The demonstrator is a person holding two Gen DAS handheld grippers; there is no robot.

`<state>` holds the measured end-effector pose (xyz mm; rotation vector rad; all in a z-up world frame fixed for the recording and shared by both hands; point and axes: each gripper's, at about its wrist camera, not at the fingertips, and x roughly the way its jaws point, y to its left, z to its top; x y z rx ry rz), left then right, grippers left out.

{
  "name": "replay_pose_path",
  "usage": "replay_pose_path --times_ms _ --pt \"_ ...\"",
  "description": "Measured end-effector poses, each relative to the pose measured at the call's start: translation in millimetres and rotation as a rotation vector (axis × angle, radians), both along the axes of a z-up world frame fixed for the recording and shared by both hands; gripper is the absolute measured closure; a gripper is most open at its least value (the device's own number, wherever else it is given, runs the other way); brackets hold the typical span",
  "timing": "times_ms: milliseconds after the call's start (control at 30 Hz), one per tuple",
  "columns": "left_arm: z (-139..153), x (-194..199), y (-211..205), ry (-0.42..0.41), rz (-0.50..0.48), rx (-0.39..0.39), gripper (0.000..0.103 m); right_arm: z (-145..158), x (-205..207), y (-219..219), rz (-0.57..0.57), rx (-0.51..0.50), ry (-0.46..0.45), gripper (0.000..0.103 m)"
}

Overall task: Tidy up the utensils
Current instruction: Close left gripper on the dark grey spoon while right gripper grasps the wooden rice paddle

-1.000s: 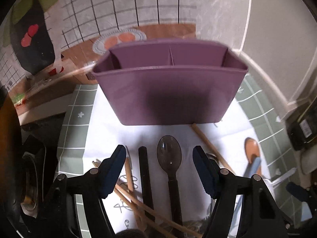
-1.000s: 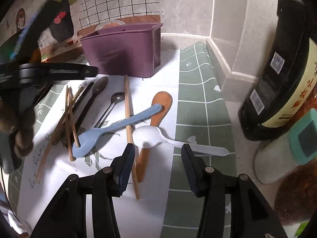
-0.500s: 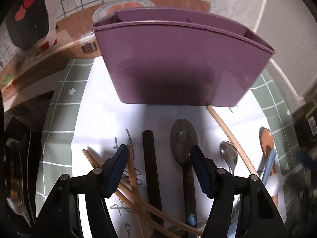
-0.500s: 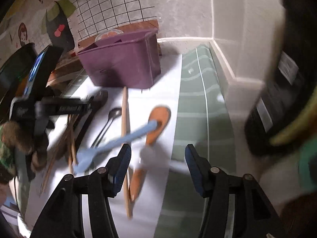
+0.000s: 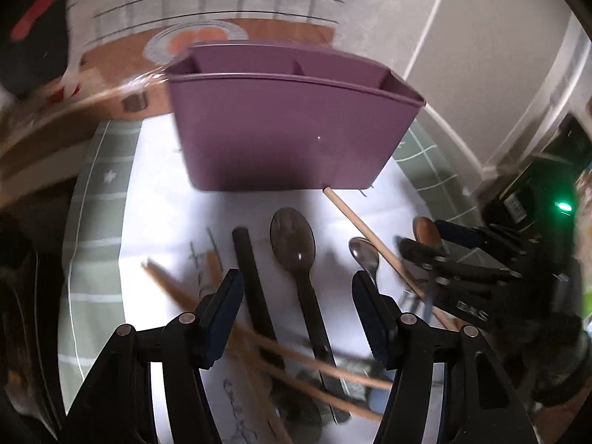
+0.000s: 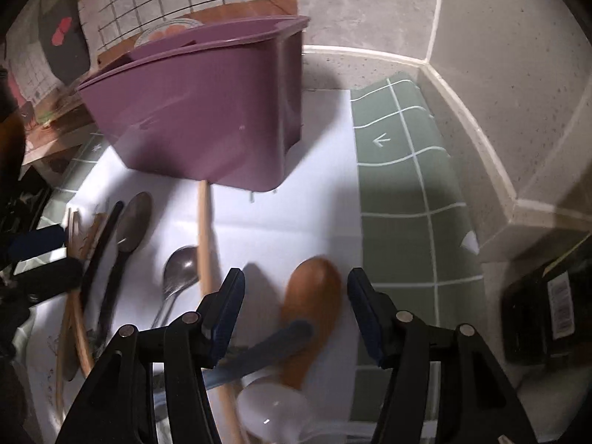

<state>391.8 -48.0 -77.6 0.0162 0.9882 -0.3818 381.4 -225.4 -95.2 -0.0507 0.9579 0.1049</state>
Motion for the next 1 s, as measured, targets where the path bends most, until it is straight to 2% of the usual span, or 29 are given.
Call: replay_pose_path --times_ms 33,67,167,267,500,567,600,733,833,1000 --pt "-1.8 3.5 -5.8 0.001 -0.003 0.016 0.042 0.3 -2.4 0.4 0.005 -0.005 -0.001 0.07" --pt "-3.2 3.8 -14.6 0.015 -0.002 0.024 0.042 1.2 -5.2 0.8 0.021 -0.019 0.0 0.074" --pt "-11.7 15.1 -22.7 0.06 0.006 0.016 0.049 15.0 -20.6 -3.8 0.061 -0.02 -0.037 0.075" --pt "-21.1 28.7 -27.4 0.091 0.057 0.092 0.05 30.5 -34.0 -17.1 0.069 0.006 -0.09 0.075" --pt "-20.0 45.1 -41.5 0.137 0.122 0.181 0.051 32.5 -37.6 -34.8 0.065 0.097 -0.086 0.075" --pt "-19.2 44.2 -43.9 0.136 0.125 0.181 0.057 32.6 -40.0 -32.3 0.059 0.114 -0.084 0.075" --pt "-18.5 41.6 -43.4 0.129 0.131 0.178 0.069 33.2 -42.7 -33.0 0.061 0.116 -0.084 0.075" --pt "-16.0 21.7 -37.1 0.099 0.136 0.136 0.069 39.3 -56.9 -22.8 0.092 0.087 -0.109 0.075" --pt "-2.7 -8.8 -30.4 0.03 0.13 0.109 0.069 45.6 -68.2 -20.5 0.109 0.086 -0.125 0.075" --pt "30.2 -78.0 -21.3 -0.15 0.135 0.104 0.069 54.1 -88.7 -10.5 0.164 0.053 -0.139 0.075"
